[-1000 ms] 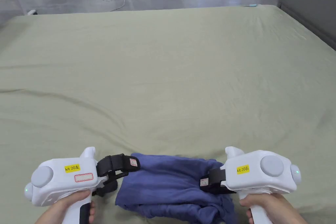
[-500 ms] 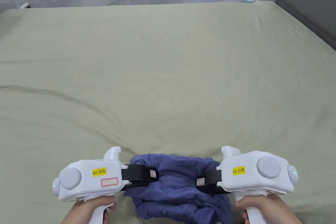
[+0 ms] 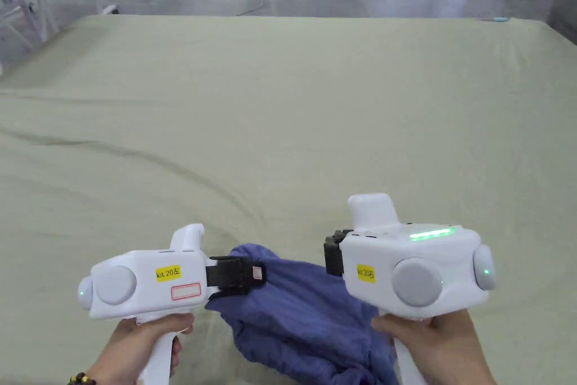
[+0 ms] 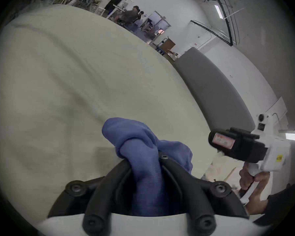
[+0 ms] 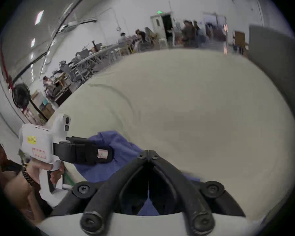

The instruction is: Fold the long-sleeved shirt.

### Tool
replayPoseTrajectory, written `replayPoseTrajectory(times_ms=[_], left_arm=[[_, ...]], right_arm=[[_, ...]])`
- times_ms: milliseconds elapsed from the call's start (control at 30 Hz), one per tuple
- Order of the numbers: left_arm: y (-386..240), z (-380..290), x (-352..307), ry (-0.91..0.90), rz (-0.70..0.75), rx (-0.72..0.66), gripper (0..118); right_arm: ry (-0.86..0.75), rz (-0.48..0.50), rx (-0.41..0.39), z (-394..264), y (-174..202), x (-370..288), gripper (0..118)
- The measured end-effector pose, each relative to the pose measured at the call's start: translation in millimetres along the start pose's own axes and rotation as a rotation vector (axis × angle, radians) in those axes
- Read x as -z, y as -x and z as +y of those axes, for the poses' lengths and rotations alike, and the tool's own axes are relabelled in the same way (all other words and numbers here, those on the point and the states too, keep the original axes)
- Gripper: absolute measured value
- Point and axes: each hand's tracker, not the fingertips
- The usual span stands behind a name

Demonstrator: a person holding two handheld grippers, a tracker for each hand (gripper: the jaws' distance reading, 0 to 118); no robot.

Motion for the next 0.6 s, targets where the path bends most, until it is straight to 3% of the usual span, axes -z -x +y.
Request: replayPoseTrajectory(times_ms=[133,433,467,567,600], left_arm=[[61.4,32.3,-59.6,-0.052,0.107,-0.012,12],[213.3,72.4,-194.0,-0.107,0.433,-0.101,13],[221.7,70.8,-197.8,-0.114,0.471,-0.127,28],[218.1,55.4,-207.0,-0.159,0.443,-0.241,118],[216.1,50.1,-208.6,-0.186,0.425,-0.251,116]], right_arm=[[-0.085,0.048,-0.110,24.8,66.5,39.4,0],[-0.142,0.138,-0.232,51.8,176.1,123.6,0],[-0.143,0.141,-0.239,51.6,181.7,130.5,0],[-0.088,0.196,-0.266,49.7,193.3,152.1,0],[-0.078,0.209,-0.261,48.7,193.8,154.8,0]])
